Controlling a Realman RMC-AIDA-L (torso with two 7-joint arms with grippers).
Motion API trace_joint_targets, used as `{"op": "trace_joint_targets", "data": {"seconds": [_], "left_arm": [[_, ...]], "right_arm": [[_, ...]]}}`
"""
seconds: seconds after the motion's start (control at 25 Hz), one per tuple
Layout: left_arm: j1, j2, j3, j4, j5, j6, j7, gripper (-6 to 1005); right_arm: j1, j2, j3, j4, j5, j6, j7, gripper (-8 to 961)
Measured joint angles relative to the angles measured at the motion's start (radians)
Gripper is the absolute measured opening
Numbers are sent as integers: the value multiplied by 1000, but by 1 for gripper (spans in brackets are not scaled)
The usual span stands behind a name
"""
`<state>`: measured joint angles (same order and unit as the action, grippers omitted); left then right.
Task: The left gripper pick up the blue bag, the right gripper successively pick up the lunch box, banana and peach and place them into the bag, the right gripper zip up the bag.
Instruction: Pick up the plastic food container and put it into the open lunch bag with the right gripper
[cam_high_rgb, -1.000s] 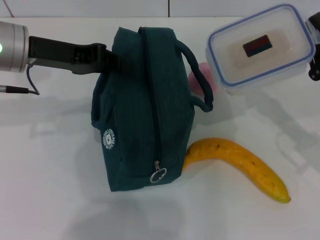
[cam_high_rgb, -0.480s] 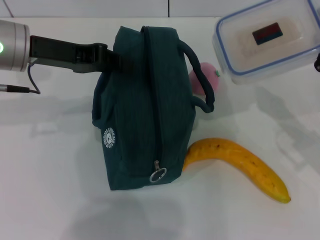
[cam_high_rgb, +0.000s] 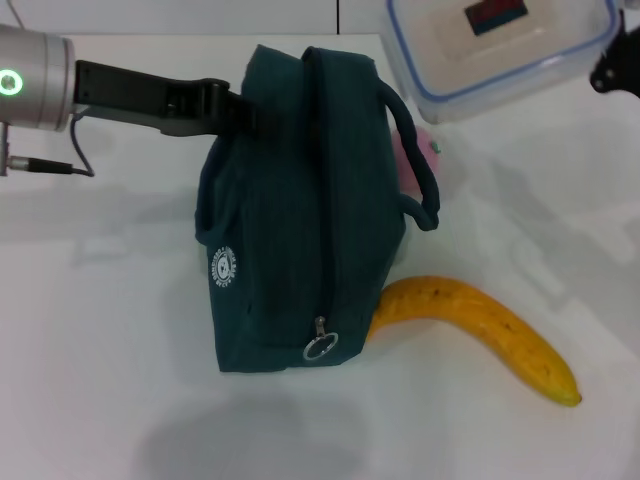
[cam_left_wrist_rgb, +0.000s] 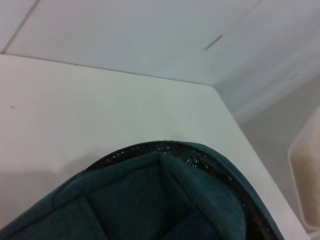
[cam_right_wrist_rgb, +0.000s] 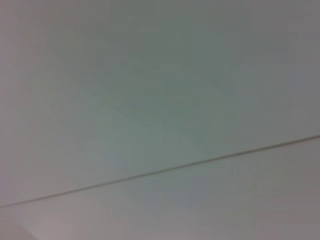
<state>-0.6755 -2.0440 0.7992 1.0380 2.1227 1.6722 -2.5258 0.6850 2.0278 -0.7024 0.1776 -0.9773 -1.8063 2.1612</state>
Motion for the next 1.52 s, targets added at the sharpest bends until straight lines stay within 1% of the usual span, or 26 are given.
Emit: {"op": "trace_joint_targets", "data": {"seconds": [0.28, 0.6, 0.84, 1.04, 1.32, 1.52], "left_arm": [[-36, 1, 0, -45, 3, -5, 31, 53], [-38, 1, -2, -46, 2, -7, 52, 53], [-30, 1, -9, -46, 1, -15, 55, 53], [-13, 3, -36, -45, 1, -17, 56, 53], [16, 11, -37, -41, -2, -22, 58, 54], [20, 15, -37, -41, -3, -22, 58, 54]], "right_arm": [[115, 0, 9, 23, -23, 72, -12, 109], [144, 0, 18, 12, -103, 191, -48, 110], [141, 0, 19, 9, -145, 246, -81, 111], [137, -1, 20, 5, -194, 289, -92, 112], [78, 0, 18, -7, -210, 308, -94, 113], [71, 0, 18, -18, -207, 306, -95, 114]]}}
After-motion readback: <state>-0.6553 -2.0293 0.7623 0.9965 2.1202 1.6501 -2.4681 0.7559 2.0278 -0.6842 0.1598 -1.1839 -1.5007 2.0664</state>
